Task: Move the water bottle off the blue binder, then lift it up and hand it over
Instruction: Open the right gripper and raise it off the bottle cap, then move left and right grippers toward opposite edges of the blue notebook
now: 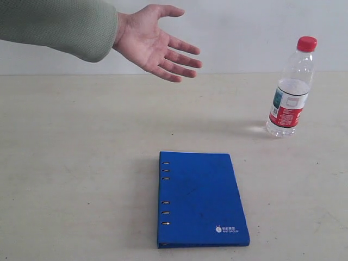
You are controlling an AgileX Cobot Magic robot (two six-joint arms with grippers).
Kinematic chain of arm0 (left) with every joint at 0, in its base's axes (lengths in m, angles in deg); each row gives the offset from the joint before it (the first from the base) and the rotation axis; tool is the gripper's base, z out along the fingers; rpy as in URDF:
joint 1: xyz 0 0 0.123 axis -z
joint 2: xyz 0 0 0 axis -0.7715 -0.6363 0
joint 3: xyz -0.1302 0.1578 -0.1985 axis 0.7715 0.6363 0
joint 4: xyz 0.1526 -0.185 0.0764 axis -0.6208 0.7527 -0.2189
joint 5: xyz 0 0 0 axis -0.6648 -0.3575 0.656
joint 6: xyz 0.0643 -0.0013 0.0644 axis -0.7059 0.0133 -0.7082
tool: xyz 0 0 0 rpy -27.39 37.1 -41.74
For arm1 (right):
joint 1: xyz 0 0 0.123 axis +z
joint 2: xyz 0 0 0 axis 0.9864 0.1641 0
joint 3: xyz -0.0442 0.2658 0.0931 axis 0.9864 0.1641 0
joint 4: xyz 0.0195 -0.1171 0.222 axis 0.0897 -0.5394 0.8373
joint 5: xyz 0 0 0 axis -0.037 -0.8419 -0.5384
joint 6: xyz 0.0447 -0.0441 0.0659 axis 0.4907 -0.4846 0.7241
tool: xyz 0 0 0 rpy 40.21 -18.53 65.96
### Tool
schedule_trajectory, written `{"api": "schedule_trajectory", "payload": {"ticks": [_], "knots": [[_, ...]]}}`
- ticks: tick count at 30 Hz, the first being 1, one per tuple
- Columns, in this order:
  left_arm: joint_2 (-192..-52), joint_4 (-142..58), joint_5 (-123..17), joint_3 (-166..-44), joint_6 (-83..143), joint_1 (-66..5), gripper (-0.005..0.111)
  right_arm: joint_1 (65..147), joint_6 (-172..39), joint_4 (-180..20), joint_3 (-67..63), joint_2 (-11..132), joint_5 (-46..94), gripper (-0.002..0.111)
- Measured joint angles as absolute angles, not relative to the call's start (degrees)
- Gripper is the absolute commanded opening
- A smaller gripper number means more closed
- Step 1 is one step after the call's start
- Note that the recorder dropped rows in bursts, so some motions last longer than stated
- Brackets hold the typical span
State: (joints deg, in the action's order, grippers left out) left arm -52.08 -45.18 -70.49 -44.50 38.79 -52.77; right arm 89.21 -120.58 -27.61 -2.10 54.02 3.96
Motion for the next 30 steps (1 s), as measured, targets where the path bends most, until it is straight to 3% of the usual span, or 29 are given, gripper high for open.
{"api": "schedule_trajectory", "payload": {"ticks": [3, 8, 12, 23, 25, 30], "knots": [[-52.08, -45.18, -70.49, -44.5, 38.79, -52.77, 0.005, 89.21, -119.06, -25.51, 5.56, 47.55, -9.78, 0.001], [-52.08, -45.18, -70.49, -44.5, 38.79, -52.77, 0.005, 89.21, -124.16, -16.86, 25.0, 41.72, -9.01, 0.001], [-52.08, -45.18, -70.49, -44.5, 38.79, -52.77, 0.005, 89.21, -144.44, -0.16, 39.89, 42.85, -10.87, 0.001], [-52.08, -47.6, -70.2, -44.5, 35.89, -52.77, 0.005, 89.21, -160.8, 10.01, 44.06, 61.03, -11.18, 0.002], [-52.08, -52.38, -68.33, -44.5, 32.51, -52.77, 0.005, 89.21, -164.14, 11.7, 43.24, 65.36, -11.93, 0.009], [-52.08, -55.34, -64.44, -44.5, 31.85, -52.77, 0.005, 89.21, -166.01, 13.12, 41.87, 72.99, -10.95, 0.048]]}}
